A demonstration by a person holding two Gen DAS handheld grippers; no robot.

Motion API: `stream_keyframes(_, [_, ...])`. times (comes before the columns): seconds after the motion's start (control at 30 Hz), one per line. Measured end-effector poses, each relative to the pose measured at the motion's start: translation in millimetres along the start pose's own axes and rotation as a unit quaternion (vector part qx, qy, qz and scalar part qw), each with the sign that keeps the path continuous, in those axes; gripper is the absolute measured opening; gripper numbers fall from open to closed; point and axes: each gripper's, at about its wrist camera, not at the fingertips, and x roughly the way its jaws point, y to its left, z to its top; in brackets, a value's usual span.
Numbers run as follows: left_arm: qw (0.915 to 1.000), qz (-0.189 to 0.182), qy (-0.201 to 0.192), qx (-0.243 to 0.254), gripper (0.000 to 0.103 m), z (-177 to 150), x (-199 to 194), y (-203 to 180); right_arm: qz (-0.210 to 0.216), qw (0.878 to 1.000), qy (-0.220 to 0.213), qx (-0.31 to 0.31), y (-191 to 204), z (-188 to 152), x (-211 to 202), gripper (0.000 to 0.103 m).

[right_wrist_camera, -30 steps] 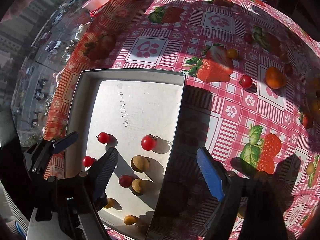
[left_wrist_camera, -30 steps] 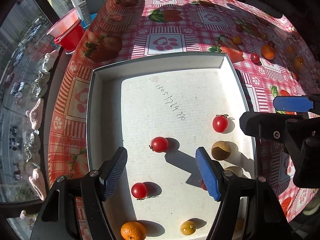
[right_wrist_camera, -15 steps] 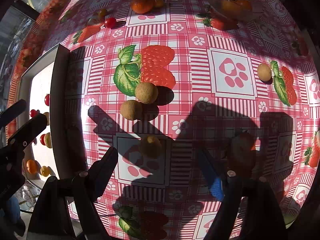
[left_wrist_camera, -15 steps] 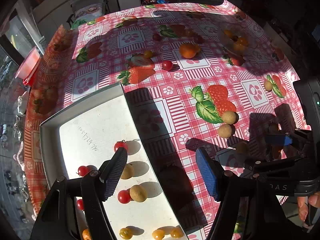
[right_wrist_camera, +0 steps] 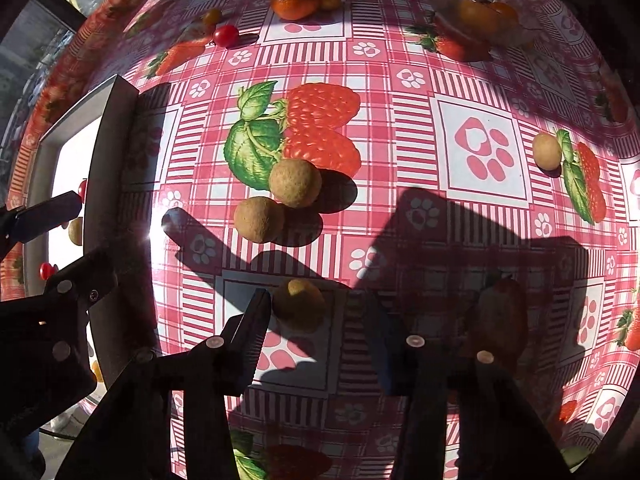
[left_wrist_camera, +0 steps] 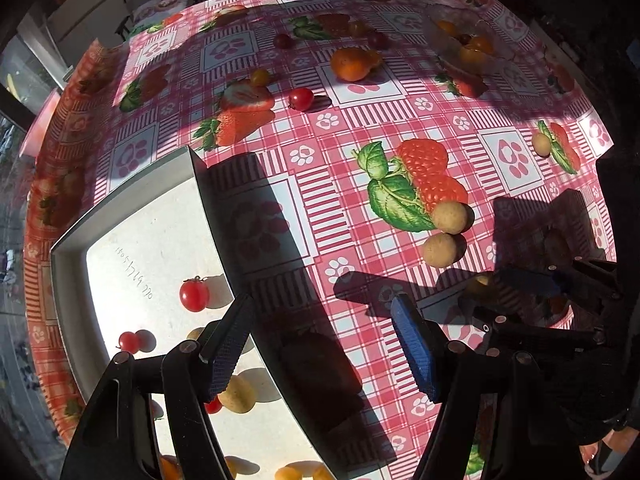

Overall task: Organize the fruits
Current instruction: 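Grasp a brown kiwi with the left tool while the right tool grasps another kiwi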

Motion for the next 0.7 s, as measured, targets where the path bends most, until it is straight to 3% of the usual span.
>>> stream_keyframes(0.47, [0.9988,-0.043,0.014,0.022,0.072,20,28,-47,-0.032,0.999,-0.009,0.037,-54,4,-8,0.040])
stream_keyframes(0.7, [0.9991,-0.025,0.023,0.024,0.072,30,48,-62,-0.032,0.999,-0.011,0.037,-70,0,-5,0.040])
